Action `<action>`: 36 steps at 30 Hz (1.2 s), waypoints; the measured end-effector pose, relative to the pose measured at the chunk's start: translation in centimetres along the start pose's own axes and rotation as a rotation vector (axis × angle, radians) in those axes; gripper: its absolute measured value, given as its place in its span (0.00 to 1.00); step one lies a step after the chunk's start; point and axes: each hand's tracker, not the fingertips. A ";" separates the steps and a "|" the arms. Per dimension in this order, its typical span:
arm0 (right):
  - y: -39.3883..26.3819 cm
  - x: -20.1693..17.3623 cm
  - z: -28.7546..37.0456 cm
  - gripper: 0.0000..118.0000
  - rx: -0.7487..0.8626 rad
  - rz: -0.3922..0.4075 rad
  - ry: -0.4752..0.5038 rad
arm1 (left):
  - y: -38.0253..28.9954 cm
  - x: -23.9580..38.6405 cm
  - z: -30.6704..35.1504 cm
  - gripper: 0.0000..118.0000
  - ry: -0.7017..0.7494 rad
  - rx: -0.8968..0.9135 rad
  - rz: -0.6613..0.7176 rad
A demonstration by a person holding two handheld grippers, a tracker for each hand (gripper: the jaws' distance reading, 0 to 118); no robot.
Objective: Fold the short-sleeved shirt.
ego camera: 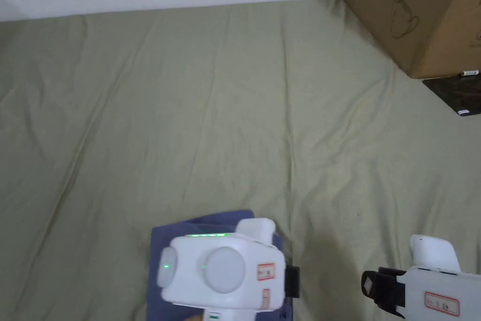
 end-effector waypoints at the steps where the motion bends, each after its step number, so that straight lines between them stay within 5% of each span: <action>1: 0.3 -0.8 0.0 0.00 0.003 0.023 0.016 | 0.0 -1.6 1.8 0.01 -0.012 0.036 0.029; 8: 2.7 -9.0 -1.3 0.00 -0.014 0.236 0.172 | -2.3 -14.0 11.4 0.01 0.115 0.223 0.183; 11: 2.9 -12.1 -3.4 0.00 -0.036 0.311 0.164 | -4.5 -18.2 12.2 0.02 -0.023 0.261 0.313; 15: 2.5 -13.3 -8.8 0.00 -0.176 0.312 0.149 | -6.8 -21.2 11.6 0.04 -0.091 0.277 0.392; 17: 1.7 -13.2 -11.2 0.00 -0.208 0.396 -0.003 | -7.3 -22.3 10.7 0.30 -0.162 0.248 0.414; 18: 1.4 -13.1 -11.6 0.00 -0.209 0.431 0.004 | -7.2 -22.7 10.2 0.38 -0.198 0.222 0.413; 21: 2.0 -12.7 -11.3 0.00 -0.208 0.353 0.043 | -6.4 -23.2 7.6 0.84 -0.271 0.152 0.425; 22: 2.3 -12.6 -11.4 0.00 -0.214 0.336 0.051 | -5.9 -23.2 6.8 0.92 -0.285 0.139 0.409; 29: 1.9 -12.7 -11.3 0.00 -0.209 0.342 0.036 | -3.0 -24.0 2.0 0.90 -0.566 0.192 0.481; 30: 1.9 -12.7 -11.3 0.00 -0.211 0.342 0.034 | -2.9 -23.6 1.4 0.86 -0.550 0.101 0.499; 33: 2.0 -12.7 -11.0 0.00 -0.209 0.342 0.039 | -2.9 -22.5 0.6 0.38 -0.561 0.106 0.468; 36: 2.3 -12.2 -10.4 0.00 -0.212 0.330 0.043 | -3.6 -23.7 0.1 0.34 -0.425 0.107 0.398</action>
